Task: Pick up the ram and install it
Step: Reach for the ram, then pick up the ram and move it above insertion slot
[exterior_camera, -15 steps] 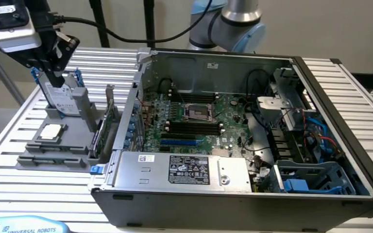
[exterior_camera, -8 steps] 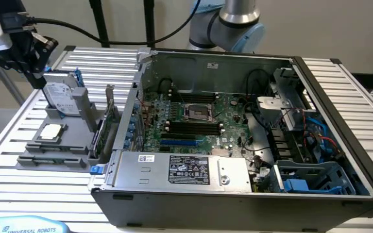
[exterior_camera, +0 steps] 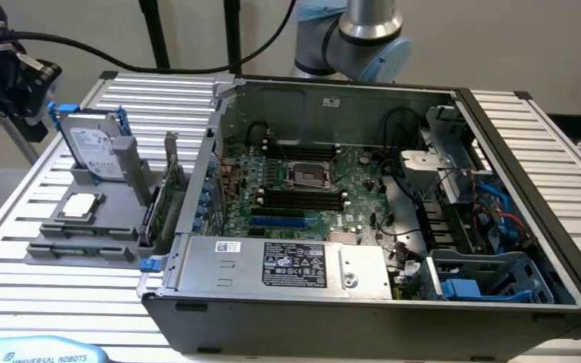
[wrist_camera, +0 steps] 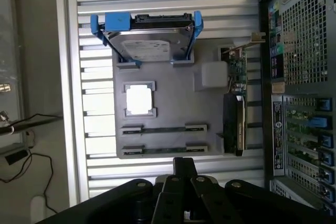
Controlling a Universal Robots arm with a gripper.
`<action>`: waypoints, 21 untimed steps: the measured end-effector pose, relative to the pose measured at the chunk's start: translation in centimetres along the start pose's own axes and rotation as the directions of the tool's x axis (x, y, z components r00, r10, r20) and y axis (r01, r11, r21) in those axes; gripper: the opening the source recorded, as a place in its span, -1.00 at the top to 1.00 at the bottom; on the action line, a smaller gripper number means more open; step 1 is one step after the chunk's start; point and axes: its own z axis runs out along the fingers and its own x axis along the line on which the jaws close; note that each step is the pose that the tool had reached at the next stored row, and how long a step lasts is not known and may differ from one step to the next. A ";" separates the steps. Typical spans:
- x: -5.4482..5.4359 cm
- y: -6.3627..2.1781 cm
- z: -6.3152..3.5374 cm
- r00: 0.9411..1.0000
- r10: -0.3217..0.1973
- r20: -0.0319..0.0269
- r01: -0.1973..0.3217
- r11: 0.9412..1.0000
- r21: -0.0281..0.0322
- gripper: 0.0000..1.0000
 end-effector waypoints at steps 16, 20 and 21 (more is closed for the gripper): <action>1.1 -0.23 0.18 1.000 0.000 -0.004 0.000 1.000 0.000 0.79; 1.1 -0.23 0.18 1.000 0.000 -0.004 0.000 1.000 0.000 0.79; 1.1 -0.23 0.19 1.000 0.000 -0.004 0.000 1.000 0.000 0.79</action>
